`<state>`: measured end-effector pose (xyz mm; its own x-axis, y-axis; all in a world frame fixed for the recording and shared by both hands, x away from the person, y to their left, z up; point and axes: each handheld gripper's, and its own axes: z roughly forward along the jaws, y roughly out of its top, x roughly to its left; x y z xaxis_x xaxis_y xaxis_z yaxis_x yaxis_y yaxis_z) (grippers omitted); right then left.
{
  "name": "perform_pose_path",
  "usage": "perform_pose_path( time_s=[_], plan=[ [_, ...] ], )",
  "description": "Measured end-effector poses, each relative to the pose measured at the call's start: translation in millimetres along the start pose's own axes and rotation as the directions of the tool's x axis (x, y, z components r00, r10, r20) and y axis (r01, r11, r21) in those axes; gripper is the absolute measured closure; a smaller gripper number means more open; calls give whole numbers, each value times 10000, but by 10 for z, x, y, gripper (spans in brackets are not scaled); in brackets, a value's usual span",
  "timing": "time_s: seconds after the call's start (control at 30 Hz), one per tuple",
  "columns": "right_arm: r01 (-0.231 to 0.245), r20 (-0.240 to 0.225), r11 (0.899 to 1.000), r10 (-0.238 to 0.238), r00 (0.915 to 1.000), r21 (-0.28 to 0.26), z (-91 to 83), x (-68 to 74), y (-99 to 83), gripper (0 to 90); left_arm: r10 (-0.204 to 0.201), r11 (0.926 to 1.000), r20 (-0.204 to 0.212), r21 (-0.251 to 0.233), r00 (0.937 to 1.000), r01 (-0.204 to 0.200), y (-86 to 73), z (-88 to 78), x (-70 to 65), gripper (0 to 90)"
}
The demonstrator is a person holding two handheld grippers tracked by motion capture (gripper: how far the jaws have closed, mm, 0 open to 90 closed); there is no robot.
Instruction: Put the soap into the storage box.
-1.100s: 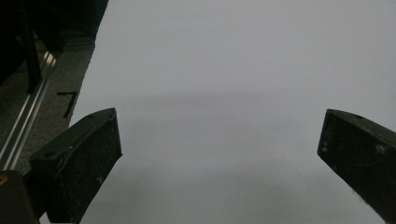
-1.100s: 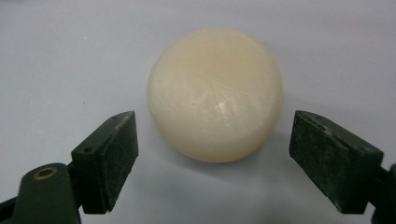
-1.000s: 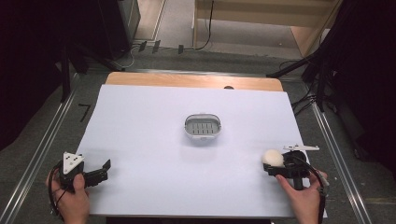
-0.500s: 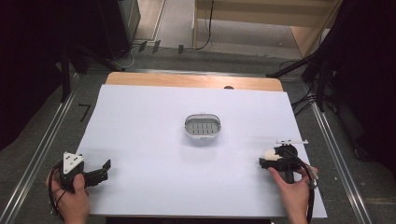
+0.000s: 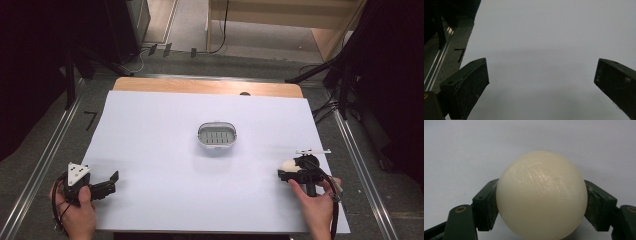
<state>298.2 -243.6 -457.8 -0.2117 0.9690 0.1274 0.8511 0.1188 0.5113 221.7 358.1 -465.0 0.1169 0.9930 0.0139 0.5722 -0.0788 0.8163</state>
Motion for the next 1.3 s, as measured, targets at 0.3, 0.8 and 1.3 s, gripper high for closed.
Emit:
perform_pose_path(
  time_s=[0.3,0.8,1.3],
  plan=[
    [310,-363,9992,-319,9988,-244,-110,140,92,248,-26,10000,14,-28,10000,26,-1,2,2,0],
    [540,-603,9975,-567,9966,-453,-152,328,275,248,-107,9999,14,-61,9999,107,-2,0,10,0],
    [890,-853,9947,-932,9920,-511,-123,535,459,248,-120,9999,38,-66,9999,121,-2,1,9,0]
  ],
)
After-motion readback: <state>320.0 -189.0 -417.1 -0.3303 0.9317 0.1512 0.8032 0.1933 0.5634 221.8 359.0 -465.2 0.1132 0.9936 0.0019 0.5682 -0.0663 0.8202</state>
